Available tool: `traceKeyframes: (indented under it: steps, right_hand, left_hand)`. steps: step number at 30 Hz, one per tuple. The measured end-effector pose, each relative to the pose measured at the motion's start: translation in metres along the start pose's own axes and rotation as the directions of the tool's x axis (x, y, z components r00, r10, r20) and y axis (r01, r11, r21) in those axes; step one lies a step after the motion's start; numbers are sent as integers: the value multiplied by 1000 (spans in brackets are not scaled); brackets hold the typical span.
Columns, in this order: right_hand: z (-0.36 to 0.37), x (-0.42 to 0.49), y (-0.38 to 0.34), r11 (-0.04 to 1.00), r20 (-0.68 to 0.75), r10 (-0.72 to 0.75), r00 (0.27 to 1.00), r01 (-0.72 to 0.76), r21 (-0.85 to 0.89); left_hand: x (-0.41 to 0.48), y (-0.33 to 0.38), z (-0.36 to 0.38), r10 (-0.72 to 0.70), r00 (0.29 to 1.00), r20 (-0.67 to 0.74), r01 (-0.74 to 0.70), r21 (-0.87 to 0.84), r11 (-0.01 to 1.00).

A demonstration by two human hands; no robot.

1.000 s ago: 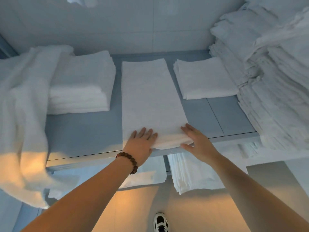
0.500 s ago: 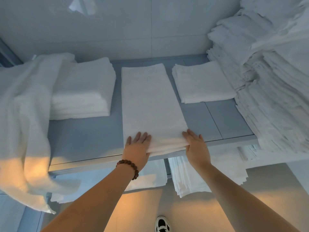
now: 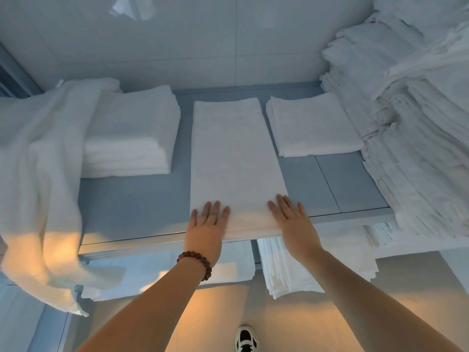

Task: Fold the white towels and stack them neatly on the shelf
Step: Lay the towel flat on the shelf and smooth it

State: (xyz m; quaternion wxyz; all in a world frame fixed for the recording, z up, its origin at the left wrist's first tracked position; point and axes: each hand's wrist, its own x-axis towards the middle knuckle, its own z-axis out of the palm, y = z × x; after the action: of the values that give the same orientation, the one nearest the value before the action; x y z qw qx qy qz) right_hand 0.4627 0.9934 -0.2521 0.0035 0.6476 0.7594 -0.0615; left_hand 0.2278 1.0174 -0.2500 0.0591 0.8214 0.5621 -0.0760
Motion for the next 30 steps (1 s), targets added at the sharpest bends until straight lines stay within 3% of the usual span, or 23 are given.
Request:
traceKeyframes:
  steps: [5,11,17,23,30]
  right_hand:
    - [-4,-4,-3,992,67,-128,990,128,1]
    - [9,-3,-33,975,22,-205,979,206,-86]
    - [23,13,-69,971,-11,-126,992,121,-206]
    - [16,3,-39,984,-102,-46,994,27,-178]
    - [26,-4,-18,990,-22,0,1000,-3,-139]
  left_hand:
    - [-10,6,3,58,998,26,-59,40,997]
    - [-7,22,10,65,997,-32,-60,119,991]
    - [0,38,18,57,993,-106,-43,136,990]
    - [-5,9,28,42,992,-116,-33,82,996]
    - [-13,-5,31,-27,997,-71,28,16,999]
